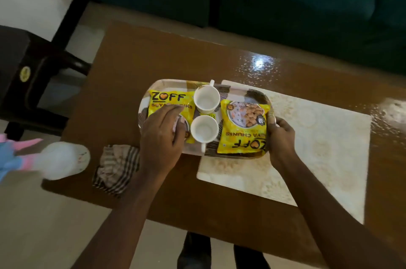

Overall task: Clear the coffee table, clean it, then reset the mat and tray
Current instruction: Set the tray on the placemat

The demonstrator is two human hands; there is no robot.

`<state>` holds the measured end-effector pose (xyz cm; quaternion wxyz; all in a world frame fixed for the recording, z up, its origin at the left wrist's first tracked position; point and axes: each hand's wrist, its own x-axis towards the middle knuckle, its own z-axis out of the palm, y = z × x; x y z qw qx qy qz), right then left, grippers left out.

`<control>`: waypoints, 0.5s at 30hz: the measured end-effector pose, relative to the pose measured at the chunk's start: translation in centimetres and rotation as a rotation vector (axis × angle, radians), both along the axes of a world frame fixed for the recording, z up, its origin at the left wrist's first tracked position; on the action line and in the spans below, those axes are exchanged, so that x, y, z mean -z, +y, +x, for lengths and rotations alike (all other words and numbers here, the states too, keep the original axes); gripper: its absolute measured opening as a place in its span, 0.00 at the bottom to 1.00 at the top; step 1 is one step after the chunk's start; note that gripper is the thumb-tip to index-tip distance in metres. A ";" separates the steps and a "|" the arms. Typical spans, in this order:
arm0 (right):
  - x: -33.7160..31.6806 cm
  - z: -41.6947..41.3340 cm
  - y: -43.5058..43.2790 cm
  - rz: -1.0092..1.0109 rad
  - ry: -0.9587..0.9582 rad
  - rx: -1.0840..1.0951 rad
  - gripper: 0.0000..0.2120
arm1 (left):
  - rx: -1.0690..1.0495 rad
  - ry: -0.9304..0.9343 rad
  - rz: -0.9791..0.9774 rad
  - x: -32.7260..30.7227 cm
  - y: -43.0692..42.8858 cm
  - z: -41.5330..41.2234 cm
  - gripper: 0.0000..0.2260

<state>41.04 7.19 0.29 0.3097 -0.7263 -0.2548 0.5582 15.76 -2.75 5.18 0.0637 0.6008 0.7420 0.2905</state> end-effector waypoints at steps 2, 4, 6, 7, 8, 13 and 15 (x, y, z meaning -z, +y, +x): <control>-0.3 4.1 -0.9 -0.014 0.002 0.009 0.10 | 0.033 -0.033 -0.049 0.5 0.0 2.2 0.14; -0.6 7.8 -1.6 -0.011 -0.008 0.037 0.09 | 0.055 -0.057 -0.101 1.3 0.1 4.3 0.15; -0.5 11.3 -2.4 -0.006 -0.027 0.074 0.09 | 0.076 -0.061 -0.154 2.3 0.1 6.5 0.16; -0.4 12.8 -2.8 -0.010 -0.038 0.092 0.10 | 0.083 -0.053 -0.185 2.8 0.1 7.5 0.16; -0.1 14.4 -3.2 -0.013 -0.046 0.113 0.10 | 0.093 -0.040 -0.218 3.2 0.1 8.5 0.17; 1.1 20.3 -4.0 -0.029 -0.053 0.182 0.13 | 0.111 0.017 -0.364 4.8 0.6 13.2 0.21; 1.4 21.4 -3.9 -0.038 -0.040 0.190 0.14 | 0.124 0.029 -0.392 5.3 1.2 14.4 0.22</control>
